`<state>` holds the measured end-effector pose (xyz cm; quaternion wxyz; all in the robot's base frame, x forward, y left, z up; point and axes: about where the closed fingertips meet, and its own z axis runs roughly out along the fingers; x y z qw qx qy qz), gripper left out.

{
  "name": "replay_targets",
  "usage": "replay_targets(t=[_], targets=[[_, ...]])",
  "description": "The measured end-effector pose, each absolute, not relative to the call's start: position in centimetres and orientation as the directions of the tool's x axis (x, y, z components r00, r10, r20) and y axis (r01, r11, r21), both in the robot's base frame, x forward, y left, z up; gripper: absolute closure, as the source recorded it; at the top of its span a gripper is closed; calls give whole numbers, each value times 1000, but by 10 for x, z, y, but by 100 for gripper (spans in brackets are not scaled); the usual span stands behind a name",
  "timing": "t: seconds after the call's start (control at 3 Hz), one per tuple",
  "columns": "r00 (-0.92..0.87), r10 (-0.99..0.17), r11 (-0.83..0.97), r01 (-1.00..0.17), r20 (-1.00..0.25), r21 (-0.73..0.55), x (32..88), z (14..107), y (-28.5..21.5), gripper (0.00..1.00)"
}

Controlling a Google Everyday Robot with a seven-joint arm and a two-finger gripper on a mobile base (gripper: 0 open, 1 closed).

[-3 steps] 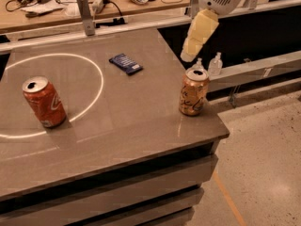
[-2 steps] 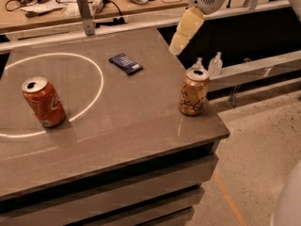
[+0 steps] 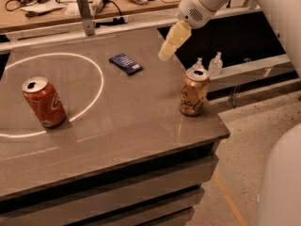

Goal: Move rxbar blueberry near coke can

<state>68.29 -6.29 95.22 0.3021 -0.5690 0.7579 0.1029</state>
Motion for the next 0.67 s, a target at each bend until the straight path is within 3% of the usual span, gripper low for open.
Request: replay_targets(t=[0.67], targets=[[-195, -789, 377, -902, -583, -208, 671, 921, -44, 0]])
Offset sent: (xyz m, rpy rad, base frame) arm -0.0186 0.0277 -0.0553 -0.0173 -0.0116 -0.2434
